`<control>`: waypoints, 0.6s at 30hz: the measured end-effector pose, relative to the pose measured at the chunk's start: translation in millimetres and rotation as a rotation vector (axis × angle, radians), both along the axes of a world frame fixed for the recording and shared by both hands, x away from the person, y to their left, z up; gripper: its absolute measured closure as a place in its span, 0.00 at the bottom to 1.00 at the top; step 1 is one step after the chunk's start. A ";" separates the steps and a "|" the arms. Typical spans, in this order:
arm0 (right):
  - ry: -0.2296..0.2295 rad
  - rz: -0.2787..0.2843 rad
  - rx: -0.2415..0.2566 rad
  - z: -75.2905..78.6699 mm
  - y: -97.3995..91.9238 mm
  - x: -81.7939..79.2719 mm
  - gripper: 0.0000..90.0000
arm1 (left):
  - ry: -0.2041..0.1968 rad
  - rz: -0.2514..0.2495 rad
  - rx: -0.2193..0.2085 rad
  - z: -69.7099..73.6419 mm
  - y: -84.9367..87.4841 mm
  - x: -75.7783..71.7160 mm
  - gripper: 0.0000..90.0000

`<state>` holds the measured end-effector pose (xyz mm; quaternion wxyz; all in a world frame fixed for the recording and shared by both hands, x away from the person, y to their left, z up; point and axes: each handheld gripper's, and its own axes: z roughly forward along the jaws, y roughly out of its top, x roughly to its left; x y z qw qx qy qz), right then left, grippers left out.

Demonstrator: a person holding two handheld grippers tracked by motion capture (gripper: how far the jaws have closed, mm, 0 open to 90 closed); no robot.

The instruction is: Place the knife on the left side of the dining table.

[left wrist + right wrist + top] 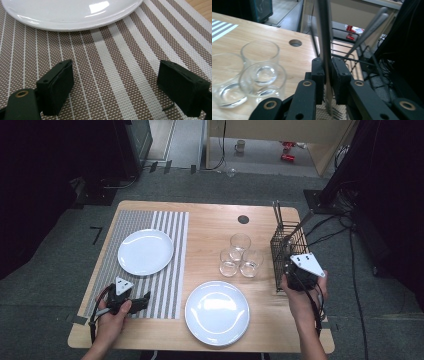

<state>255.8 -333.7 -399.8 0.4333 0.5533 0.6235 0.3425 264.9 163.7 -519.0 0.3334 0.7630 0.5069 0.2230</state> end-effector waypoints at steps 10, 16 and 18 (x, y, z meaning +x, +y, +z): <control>-0.020 -0.013 0.062 4.4 -25.4 2.3 0.93 | 0.000 0.000 0.000 0.0 0.0 0.0 0.15; -0.042 -0.012 0.110 11.4 -31.8 -0.5 0.93 | 0.000 0.000 0.000 0.0 0.0 0.0 0.15; -0.055 -0.004 0.130 19.1 -34.5 -2.1 0.93 | 0.000 0.000 0.000 0.0 0.0 0.0 0.16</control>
